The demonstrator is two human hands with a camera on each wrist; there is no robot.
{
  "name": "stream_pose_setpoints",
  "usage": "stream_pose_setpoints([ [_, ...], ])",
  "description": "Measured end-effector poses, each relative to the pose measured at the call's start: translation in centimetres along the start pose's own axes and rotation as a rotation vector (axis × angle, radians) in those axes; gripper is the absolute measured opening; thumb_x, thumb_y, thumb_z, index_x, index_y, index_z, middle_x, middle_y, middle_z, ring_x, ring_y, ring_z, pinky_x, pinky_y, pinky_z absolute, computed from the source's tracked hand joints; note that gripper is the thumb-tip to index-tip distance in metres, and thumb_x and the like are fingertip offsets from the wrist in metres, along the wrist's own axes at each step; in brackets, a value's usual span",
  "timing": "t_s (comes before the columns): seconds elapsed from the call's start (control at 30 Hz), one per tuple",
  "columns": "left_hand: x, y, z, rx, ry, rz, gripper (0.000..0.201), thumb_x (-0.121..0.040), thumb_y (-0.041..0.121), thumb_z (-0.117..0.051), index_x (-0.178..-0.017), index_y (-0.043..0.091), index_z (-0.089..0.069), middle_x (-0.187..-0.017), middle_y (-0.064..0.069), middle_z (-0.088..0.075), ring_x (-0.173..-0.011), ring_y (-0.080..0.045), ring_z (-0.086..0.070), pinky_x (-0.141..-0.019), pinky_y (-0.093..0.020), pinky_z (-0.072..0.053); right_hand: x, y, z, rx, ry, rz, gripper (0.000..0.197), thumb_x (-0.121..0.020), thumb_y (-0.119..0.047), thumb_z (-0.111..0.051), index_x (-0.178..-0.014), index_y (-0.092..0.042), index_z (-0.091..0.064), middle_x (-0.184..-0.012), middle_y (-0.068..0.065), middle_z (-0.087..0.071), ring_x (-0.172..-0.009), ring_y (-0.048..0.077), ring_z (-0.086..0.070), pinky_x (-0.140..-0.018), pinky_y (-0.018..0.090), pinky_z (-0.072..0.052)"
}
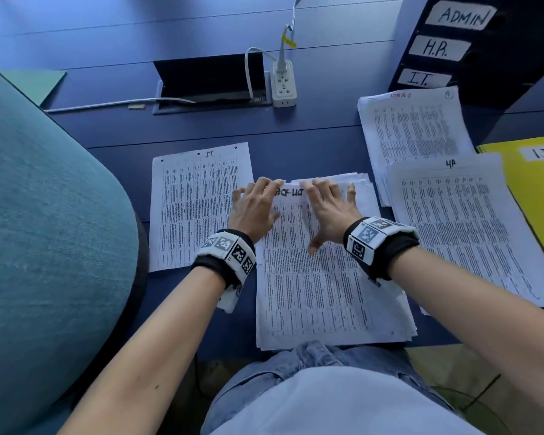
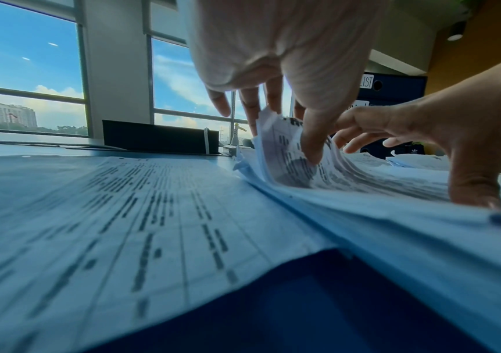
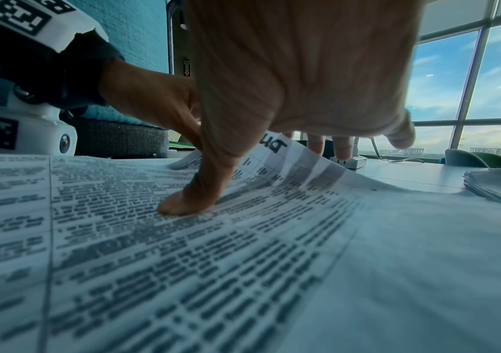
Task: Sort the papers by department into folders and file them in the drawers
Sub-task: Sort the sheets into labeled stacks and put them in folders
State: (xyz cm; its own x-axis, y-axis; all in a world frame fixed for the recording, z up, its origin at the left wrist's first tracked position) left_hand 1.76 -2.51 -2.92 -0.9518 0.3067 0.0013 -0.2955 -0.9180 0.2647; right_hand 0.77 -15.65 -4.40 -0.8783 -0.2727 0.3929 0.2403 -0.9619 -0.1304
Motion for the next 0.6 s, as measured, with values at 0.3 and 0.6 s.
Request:
stream_pose_setpoints([
  [0.3,-0.8,0.3,0.3,0.089,0.020,-0.074,0.045,-0.087,0.039,-0.056,-0.129,0.022,-0.051,-0.135,0.000,-0.049,-0.114,-0.021,-0.054,-0.103,-0.039,-0.023,0.4,0.3,0.1,-0.044,0.025,-0.003,0.125,-0.050,-0.047,-0.086,-0.144,-0.023,-0.006,-0.153,0.007,0.000,-0.143,0.029,0.003,-0.108,0.063,0.002],
  [0.6,-0.3,0.5,0.6,0.148,0.054,-0.120,0.066,-0.084,0.055,-0.017,-0.121,0.023,-0.061,-0.129,0.001,-0.057,-0.122,-0.019,-0.048,-0.102,-0.042,-0.021,1.6,0.2,0.1,-0.009,0.063,0.030,0.124,-0.059,-0.054,-0.078,-0.148,-0.021,0.003,-0.155,0.002,0.000,-0.144,0.025,0.005,-0.108,0.062,0.006],
])
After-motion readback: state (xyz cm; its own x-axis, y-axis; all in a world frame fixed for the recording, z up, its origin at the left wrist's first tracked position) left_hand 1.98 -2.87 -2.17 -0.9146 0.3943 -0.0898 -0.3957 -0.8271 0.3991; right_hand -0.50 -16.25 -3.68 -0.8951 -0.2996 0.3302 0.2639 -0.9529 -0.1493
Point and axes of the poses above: each hand's wrist, its own x-axis away from the middle knuckle, its own z-axis out of the back of the hand, y = z × x, the point moved 7 cm from there along -x, towards the middle knuckle
